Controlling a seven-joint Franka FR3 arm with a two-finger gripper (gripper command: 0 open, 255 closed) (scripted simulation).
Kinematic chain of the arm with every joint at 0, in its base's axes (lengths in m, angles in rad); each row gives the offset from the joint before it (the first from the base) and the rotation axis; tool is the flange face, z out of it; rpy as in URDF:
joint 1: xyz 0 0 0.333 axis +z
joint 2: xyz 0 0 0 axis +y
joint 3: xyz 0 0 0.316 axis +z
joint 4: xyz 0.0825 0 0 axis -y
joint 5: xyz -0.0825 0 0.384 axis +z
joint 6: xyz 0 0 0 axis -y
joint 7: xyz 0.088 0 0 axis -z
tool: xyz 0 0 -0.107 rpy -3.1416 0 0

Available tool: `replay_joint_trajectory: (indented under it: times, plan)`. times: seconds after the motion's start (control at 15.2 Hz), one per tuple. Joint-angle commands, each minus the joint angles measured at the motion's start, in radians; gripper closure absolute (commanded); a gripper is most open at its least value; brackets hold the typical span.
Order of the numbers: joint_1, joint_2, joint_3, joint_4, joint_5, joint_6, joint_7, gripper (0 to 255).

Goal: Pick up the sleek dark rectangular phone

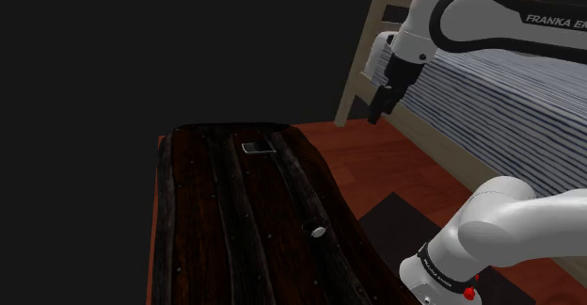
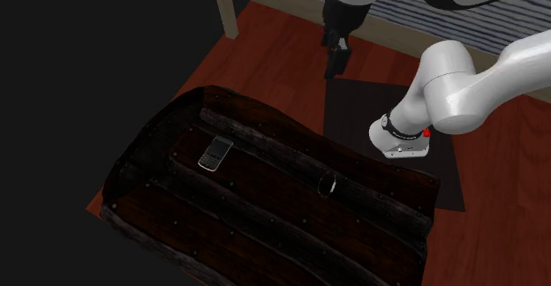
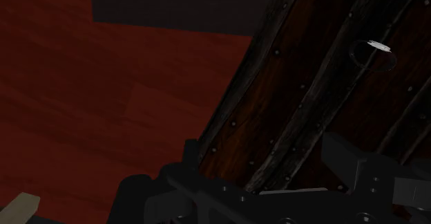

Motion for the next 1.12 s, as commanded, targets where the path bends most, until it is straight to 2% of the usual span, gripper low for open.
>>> replay_joint_trajectory:
  times: [0.0,0.53,1.06]
  plan:
    - [0.000,0.000,0.000,0.000,0.000,0.000,0.000,0]
    - [0.070,0.310,-0.017,0.096,-0.001,0.200,-0.191,0]
    - [0.130,0.616,-0.003,0.262,0.010,0.325,-0.369,0]
